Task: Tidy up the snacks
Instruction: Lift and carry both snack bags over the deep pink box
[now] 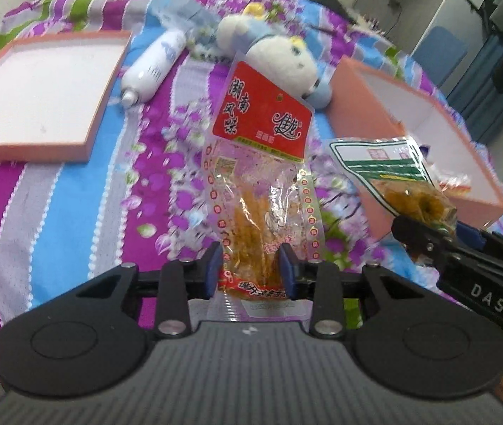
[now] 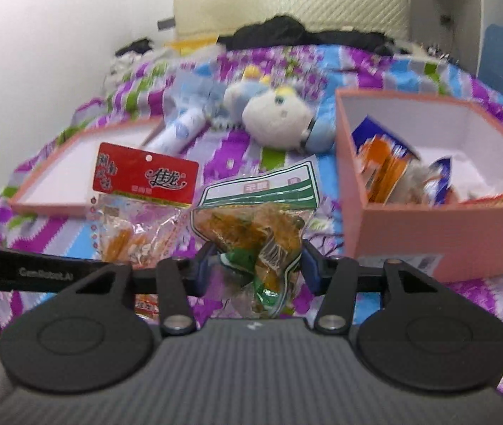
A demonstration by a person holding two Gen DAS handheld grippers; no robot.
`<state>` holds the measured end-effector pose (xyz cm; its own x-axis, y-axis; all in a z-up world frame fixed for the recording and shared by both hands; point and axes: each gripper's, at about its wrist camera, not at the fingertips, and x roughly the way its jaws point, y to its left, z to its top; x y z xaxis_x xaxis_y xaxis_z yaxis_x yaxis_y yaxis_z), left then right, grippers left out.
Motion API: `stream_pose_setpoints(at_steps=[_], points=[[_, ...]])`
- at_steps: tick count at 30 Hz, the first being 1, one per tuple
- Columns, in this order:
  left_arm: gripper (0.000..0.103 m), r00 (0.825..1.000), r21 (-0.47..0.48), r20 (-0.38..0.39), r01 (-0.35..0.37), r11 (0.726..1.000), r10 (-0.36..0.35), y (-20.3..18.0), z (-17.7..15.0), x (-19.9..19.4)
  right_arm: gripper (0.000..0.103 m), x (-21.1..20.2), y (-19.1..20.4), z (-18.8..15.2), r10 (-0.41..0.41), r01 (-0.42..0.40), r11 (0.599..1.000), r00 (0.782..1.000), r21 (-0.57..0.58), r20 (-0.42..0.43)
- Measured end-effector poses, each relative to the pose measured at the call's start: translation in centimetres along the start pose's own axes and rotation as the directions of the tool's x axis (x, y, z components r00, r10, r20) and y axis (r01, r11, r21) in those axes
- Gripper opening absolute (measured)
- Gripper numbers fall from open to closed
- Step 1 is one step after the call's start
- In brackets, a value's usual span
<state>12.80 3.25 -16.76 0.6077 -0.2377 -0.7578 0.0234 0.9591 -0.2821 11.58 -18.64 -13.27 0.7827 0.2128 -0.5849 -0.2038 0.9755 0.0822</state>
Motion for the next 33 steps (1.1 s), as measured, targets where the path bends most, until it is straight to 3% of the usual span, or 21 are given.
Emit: stream_pose_setpoints(at_steps=[11,20,27,33], points=[[0.039,0.988,0.066,0.132,0.073,0.995,-0.081,-5.1,5.5,-5.2,0.053,-5.3,-2.4,4.9,-0.049,0.044,0.998,0.988,0.036,0.149],[0.039,0.97,0.134,0.194,0.124,0.983,-0.149,-9.9,10.8,-7.4,0.053,-8.1,-5.3,9.5,-0.092,0.078,0.995,0.965,0.067,0.247],[0.039,0.963,0.178,0.176,0.171,0.969,-0.202,-15.0,15.4,-4.9,0.053,-7.0,-9.9,12.1,-0.156,0.13,0.985,0.954,0.114,0.258],[0.039,0.967,0.216,0.109,0.202,0.955,-0.229,-20.1,18.1,1.0,0.053,-3.8,-15.4,12.9,-0.217,0.185,0.969,0.954,0.165,0.205]])
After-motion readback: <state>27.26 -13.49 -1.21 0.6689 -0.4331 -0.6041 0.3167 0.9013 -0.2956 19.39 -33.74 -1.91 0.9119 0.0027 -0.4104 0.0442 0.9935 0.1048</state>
